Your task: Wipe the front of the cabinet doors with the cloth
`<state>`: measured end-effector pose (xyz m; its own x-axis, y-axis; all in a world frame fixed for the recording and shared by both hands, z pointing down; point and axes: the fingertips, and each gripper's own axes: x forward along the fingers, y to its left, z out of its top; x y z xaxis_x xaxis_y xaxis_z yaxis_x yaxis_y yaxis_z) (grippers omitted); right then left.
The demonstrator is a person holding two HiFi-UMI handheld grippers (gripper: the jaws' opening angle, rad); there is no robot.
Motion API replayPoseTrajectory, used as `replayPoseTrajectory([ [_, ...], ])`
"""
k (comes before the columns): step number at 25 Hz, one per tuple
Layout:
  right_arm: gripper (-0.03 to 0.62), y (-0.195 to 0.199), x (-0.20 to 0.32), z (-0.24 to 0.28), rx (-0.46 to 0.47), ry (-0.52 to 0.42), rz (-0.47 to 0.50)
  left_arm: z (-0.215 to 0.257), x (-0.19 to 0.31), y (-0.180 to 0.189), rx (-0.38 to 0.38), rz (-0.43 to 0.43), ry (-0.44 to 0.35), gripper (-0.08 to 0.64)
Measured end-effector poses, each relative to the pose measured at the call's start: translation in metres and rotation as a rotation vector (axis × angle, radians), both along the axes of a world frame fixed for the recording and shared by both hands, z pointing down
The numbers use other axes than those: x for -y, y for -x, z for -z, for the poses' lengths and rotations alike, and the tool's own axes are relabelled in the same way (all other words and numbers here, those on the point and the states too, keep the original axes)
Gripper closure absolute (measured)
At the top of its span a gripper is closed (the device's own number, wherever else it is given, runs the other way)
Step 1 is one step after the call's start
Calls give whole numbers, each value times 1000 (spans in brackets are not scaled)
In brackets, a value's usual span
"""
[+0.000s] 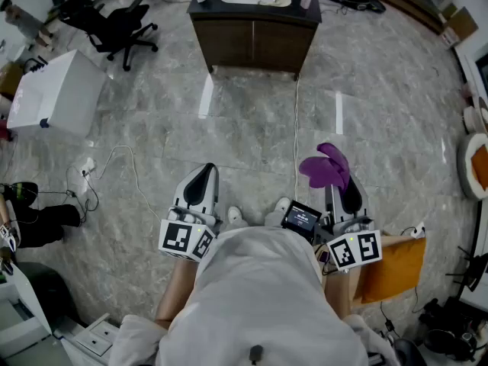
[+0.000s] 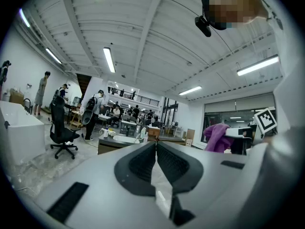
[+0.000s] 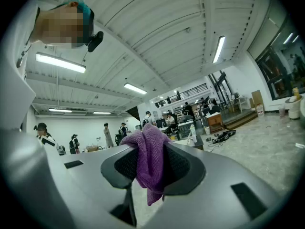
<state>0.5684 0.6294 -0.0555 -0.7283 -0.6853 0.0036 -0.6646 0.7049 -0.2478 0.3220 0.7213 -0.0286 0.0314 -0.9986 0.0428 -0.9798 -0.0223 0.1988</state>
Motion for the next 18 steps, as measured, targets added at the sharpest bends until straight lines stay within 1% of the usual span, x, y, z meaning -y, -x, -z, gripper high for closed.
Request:
replayPoseTrajectory([
  [4,460,19,-36,-5,7,40,-43,-11,-31,26,15,-31,40,543],
  [6,460,26,-48,-7,-8,42,-43,-13,-38,36,17,-36,44,543],
  [8,460,26,-54,-8,-38,34,-46,-15,-41,39,2,-40,38,543],
  [10,460,22,-53,-9,-54,34,-55,-16,-42,37,-6,-43,33,543],
  [12,460,20,-47,-10,-40,43,-53,-19,-41,34,-8,-38,30,543],
  [15,460,23,-34,-9,-22,27,-19,-19,-32,31,-5,-12,21,543],
  [18,460,22,-19,-11,-32,6,19,-16,-23,20,0,14,12,543],
])
